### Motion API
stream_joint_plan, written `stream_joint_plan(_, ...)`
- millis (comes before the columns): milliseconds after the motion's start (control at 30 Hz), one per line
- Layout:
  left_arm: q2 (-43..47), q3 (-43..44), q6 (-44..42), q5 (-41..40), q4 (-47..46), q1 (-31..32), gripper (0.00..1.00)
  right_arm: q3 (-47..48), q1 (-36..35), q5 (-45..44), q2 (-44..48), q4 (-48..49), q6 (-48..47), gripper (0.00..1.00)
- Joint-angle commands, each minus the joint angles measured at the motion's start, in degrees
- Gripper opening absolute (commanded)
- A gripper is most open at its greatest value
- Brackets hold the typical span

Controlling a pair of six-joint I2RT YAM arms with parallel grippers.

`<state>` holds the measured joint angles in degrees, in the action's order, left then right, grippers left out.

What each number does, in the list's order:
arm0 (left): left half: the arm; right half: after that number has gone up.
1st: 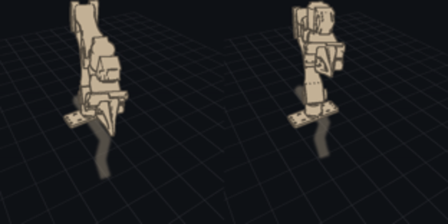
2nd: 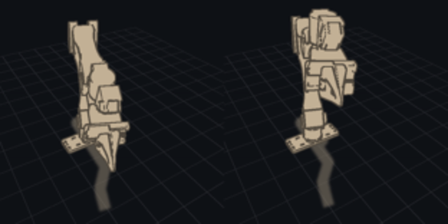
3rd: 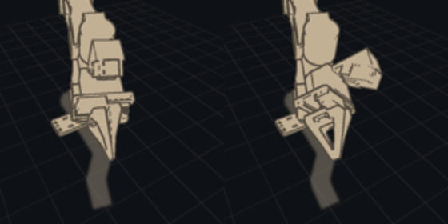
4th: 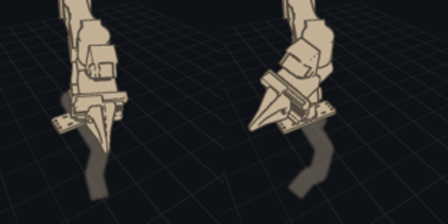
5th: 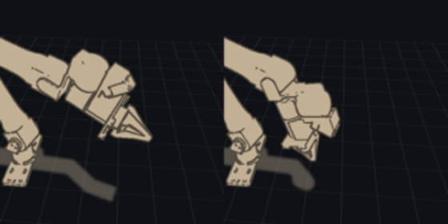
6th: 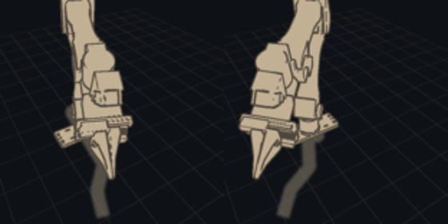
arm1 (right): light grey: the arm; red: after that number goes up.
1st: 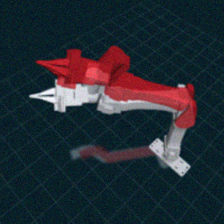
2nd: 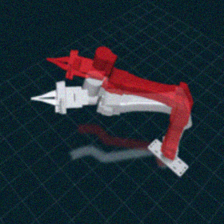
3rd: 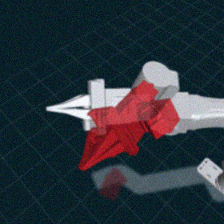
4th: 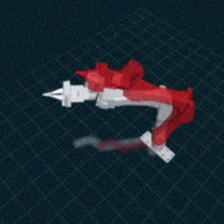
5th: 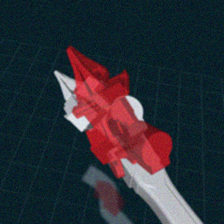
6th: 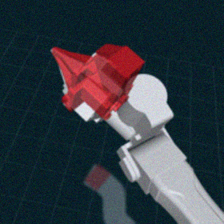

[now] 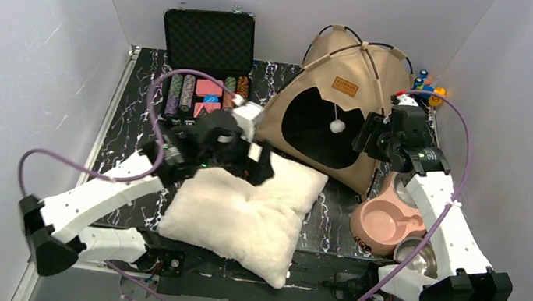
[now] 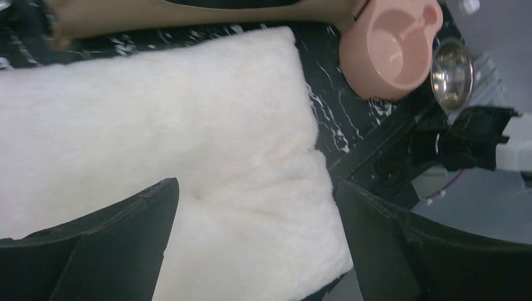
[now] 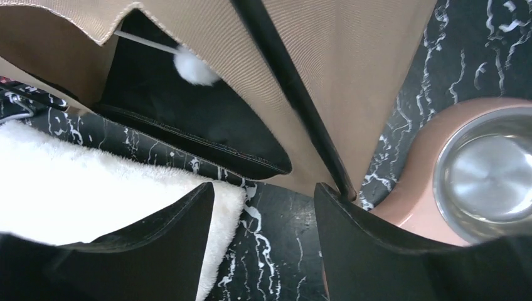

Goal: Set up the pet tent

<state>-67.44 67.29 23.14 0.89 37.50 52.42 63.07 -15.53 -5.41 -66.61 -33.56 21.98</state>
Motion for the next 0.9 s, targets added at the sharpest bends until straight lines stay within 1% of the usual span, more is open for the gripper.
stream_joint_plan(0, 7.4, -3.91, -2.06, 2.58, 5.18, -13.14, 0.98, 4.92, 1.05, 2.23, 0.23, -3.17, -3.92, 0.71)
stream_joint_plan(33, 8.28, -4.85, -2.5, 2.33, 6.97, -17.13, 0.98, 5.22, 0.76, 4.08, 0.82, -4.43, -3.33, 0.72)
stream_joint_plan(100, 9.58, -6.37, -4.12, 2.65, 9.29, -23.93, 0.98, 5.06, -0.84, 4.89, 2.73, -6.18, -2.39, 0.72)
stream_joint_plan(200, 8.53, -8.81, -5.59, 4.54, 11.52, -32.79, 0.98, 2.56, -4.06, 8.21, 7.01, -7.52, 1.08, 0.73)
stream_joint_plan(267, 7.29, -10.82, -5.86, 7.44, 11.79, -37.41, 0.98, -1.75, -6.51, 9.7, 10.88, -6.33, 5.72, 0.75)
stream_joint_plan(367, 6.21, -13.87, -5.29, 12.06, 9.81, -41.59, 0.98, -10.24, -8.89, 14.39, 15.53, -1.63, 14.51, 0.78)
stream_joint_plan(500, 3.89, -16.74, -4.55, 17.87, 6.53, -43.08, 0.98, -21.01, -10.89, 18.4, 16.53, 4.3, 21.74, 0.81)
stream_joint_plan(633, 1.35, -18.61, -5.14, 17.64, 4.55, -43.19, 0.98, -28.17, -15.89, 21.0, 15.65, 12.98, 27.5, 0.81)
stream_joint_plan(767, -0.75, -20.19, -6.11, 18.58, 2.76, -43.2, 0.98, -32.4, -21.01, 20.16, 14.15, 19.7, 32.86, 0.83)
stream_joint_plan(833, -0.81, -21.3, -6.42, 19.38, 1.7, -43.2, 0.93, -35.68, -22.17, 22.7, 13.39, 27.21, 36.1, 0.83)
stream_joint_plan(867, -0.75, -21.84, -6.58, 19.79, 1.1, -43.2, 0.87, -36.66, -22.77, 23.03, 12.61, 29.76, 37.29, 0.83)
